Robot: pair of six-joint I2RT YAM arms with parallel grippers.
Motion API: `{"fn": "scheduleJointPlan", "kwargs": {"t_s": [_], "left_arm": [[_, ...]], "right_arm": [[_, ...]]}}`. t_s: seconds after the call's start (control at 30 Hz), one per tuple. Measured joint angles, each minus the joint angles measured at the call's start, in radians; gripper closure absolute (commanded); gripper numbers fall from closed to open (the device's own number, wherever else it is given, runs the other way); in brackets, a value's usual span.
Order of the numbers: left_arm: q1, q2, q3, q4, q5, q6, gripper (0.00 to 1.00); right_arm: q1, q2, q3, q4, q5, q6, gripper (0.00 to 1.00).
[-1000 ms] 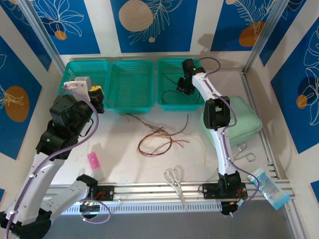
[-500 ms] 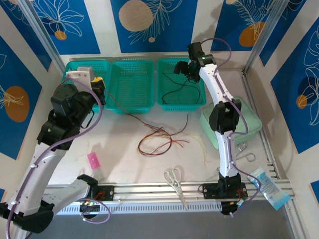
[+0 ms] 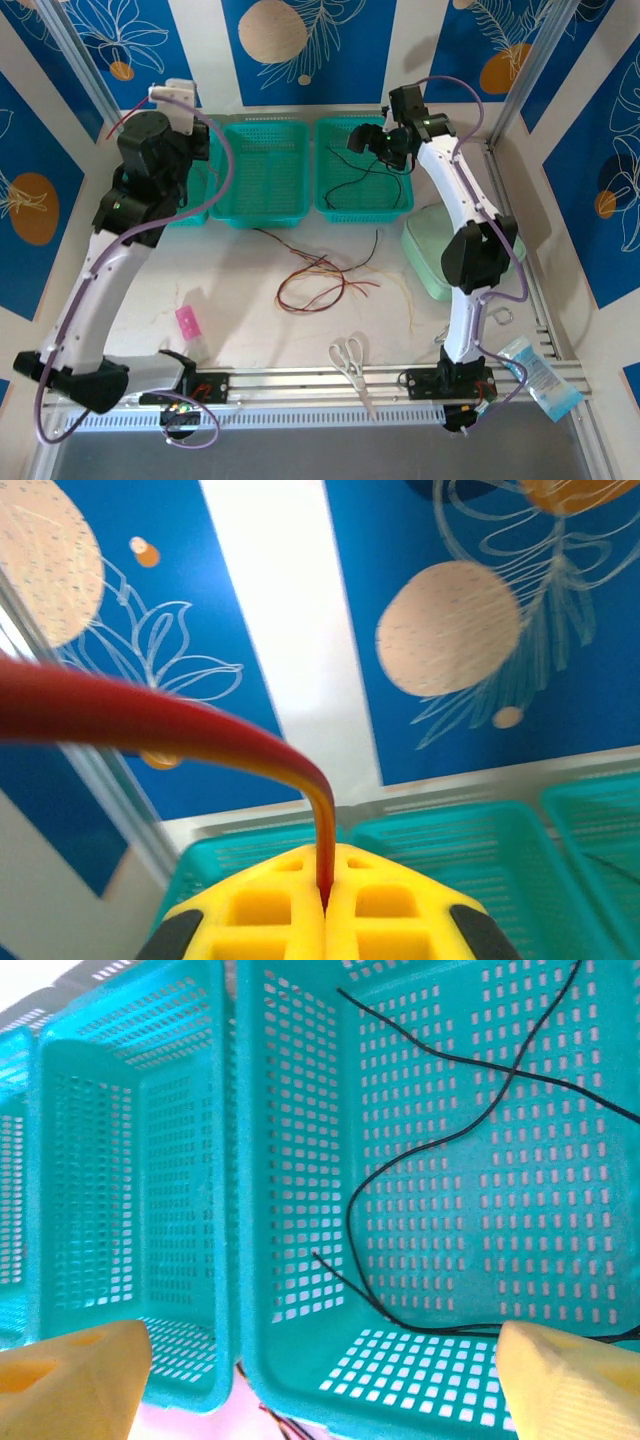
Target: Untangle the cables
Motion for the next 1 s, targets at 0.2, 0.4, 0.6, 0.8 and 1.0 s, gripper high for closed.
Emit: {"fn": "scheduleJointPlan", "kwargs": {"t_s": [0.2,0.4,0.6,0.8,1.0], "left_arm": [[0.101,0.129,0.04,0.066,-0.085,0.094,1.0],[0.182,0.231,0.064,0.124,-0.111,0.126,1.0],[0.199,0.35,0.06,0.198,-0.138,0.129,1.0],[0.306,0.449,0.049,0.149,-0.053,-0.041,1.0],[0.442,0.553,0.06,0.064,0.184,-0.327,1.0]], "right_arm": [[0.0,-0.059,-0.026,0.015,-0.036,-0.016,0.1],[0.0,-0.077,-0.039,0.016,-0.053,-0.026,0.1],[0.0,-0.077,-0.041,0.014,-0.074,-0.034,0.1],[0.0,-0.077,-0.041,-0.001,-0.077,-0.052,0.11],[0.007,-0.075,-0.043,-0.015,-0.078,-0.063,0.1]]}}
